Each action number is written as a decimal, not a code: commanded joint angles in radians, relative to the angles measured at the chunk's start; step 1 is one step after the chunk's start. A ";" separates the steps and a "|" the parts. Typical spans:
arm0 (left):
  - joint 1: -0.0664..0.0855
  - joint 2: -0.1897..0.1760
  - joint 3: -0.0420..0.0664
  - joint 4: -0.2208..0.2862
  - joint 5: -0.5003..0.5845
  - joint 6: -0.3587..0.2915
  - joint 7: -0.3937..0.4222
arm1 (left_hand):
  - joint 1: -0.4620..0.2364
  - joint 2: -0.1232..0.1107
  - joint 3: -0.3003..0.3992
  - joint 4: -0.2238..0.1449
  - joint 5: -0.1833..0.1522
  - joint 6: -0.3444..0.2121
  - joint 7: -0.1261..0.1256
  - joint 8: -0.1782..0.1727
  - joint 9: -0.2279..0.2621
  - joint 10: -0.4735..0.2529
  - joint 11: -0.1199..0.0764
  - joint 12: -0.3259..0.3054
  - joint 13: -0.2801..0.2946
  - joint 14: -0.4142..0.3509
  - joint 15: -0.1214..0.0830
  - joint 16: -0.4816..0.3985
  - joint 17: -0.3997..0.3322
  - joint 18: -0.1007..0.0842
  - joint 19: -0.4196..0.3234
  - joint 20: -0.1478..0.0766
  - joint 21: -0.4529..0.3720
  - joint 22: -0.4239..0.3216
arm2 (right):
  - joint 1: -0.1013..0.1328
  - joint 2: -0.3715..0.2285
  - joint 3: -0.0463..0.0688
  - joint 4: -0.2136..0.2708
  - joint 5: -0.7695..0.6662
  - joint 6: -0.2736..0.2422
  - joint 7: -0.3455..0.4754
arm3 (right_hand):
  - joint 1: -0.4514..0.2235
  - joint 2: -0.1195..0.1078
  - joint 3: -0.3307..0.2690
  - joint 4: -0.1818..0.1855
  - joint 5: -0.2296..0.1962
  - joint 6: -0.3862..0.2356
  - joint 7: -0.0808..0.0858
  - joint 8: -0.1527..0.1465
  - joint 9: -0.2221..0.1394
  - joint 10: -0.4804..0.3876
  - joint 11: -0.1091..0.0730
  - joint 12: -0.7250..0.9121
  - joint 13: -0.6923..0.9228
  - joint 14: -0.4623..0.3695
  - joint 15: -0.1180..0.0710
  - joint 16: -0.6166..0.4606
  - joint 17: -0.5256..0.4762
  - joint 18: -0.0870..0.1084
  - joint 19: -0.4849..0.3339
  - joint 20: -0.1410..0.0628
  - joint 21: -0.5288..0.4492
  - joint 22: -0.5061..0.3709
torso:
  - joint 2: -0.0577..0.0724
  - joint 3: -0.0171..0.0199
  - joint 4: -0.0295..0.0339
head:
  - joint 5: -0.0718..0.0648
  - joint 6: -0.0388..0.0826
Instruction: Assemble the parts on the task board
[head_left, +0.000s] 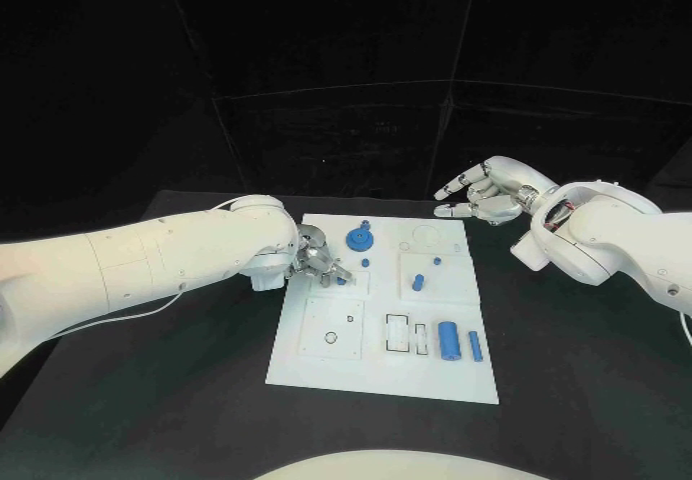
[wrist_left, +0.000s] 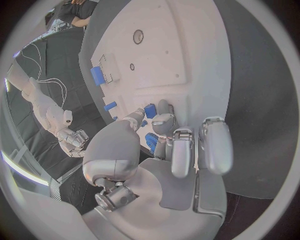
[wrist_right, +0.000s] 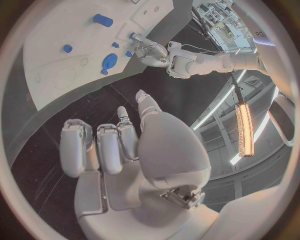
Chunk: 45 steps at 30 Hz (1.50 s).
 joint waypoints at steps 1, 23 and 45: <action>0.006 -0.017 0.014 0.017 0.000 -0.028 0.004 | 0.017 0.000 -0.019 0.002 -0.004 0.004 0.002 -0.005 -0.002 0.005 0.002 0.005 0.001 0.108 -0.007 0.006 0.263 -0.011 0.016 -0.008 -0.002 -0.008 | 0.002 0.000 0.001 -0.001 0.004 0.008 0.005 | 0.004 0.005 -0.004 0.001 0.005 0.006 0.001 0.004 0.000 -0.003 -0.002 -0.003 0.040 0.048 -0.008 -0.007 0.014 0.015 -0.009 0.000 -0.005 0.050 | 0.000 -0.0007 -0.0012 | -0.001 0.001; 0.073 0.037 0.076 -0.205 0.013 0.135 0.007 | 0.156 0.021 -0.161 0.026 -0.007 -0.082 0.040 -0.066 -0.046 -0.069 0.033 -0.046 -0.086 0.107 0.016 0.005 0.261 0.003 -0.005 0.008 -0.059 -0.087 | 0.002 0.007 0.000 -0.016 0.003 0.013 0.006 | 0.006 0.009 -0.006 0.002 0.016 0.004 0.001 0.005 -0.001 -0.004 -0.002 -0.004 0.040 0.047 -0.009 -0.010 0.011 0.015 -0.009 0.000 -0.007 0.049 | 0.002 0.0003 -0.0025 | 0.004 0.018; 0.045 0.215 0.073 -0.458 -0.071 0.186 0.023 | 0.166 0.028 -0.189 0.033 -0.007 -0.088 0.046 -0.078 -0.058 -0.090 0.039 -0.063 -0.113 0.106 0.021 0.003 0.258 0.005 -0.009 0.013 -0.067 -0.097 | 0.002 0.010 0.000 -0.013 0.003 0.009 0.006 | 0.012 0.012 -0.008 0.001 0.035 0.003 0.001 0.006 -0.002 -0.006 -0.003 -0.005 0.038 0.048 -0.009 -0.012 0.010 0.015 -0.010 -0.001 -0.008 0.048 | 0.000 0.0015 -0.0016 | 0.011 0.015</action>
